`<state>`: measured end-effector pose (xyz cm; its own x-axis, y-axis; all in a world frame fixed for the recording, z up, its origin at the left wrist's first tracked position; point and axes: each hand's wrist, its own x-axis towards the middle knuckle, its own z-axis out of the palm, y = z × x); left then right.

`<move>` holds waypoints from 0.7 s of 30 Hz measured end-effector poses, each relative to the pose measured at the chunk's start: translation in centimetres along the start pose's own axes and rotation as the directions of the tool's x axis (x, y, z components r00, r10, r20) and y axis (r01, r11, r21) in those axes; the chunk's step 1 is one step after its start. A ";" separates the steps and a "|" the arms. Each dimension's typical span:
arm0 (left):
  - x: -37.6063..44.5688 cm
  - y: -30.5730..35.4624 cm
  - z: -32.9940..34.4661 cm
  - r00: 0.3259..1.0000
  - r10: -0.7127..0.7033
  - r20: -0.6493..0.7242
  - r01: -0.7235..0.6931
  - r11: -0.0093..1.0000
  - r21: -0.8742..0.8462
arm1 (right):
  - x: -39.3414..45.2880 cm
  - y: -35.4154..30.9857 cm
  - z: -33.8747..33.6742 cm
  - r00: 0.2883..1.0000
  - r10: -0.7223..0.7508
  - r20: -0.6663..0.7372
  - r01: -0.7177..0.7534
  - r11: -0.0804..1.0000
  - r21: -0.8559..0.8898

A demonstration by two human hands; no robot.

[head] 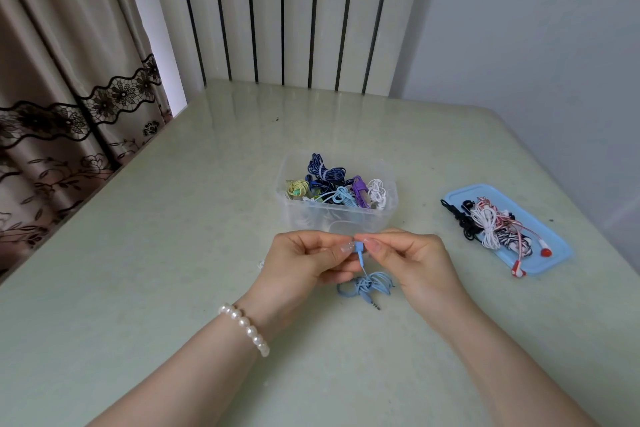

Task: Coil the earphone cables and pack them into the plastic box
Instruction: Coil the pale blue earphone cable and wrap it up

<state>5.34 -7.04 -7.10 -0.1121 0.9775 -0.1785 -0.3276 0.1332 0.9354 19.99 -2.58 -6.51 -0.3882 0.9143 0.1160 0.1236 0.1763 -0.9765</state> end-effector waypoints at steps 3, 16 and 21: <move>0.0 0.5 -0.7 1.000 -0.009 -0.013 0.009 1.000 -0.015 | 0.5 -0.1 -1.4 0.998 0.004 -0.055 -0.005 1.000 -0.013; 0.6 0.9 -1.9 0.993 -0.003 -0.119 -0.003 0.999 -0.053 | 1.1 2.2 -4.5 0.986 0.164 0.019 -0.112 0.748 -0.655; 0.7 0.5 -1.9 0.988 0.027 -0.151 -0.021 0.999 0.040 | 1.4 3.1 -3.9 0.996 0.084 -0.018 -0.075 0.748 -0.660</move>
<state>3.34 -6.63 -7.38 -0.2611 0.9450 -0.1969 -0.2870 0.1187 0.9505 23.37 0.66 -8.64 -0.3595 0.9324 0.0366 0.7241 0.3035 -0.6193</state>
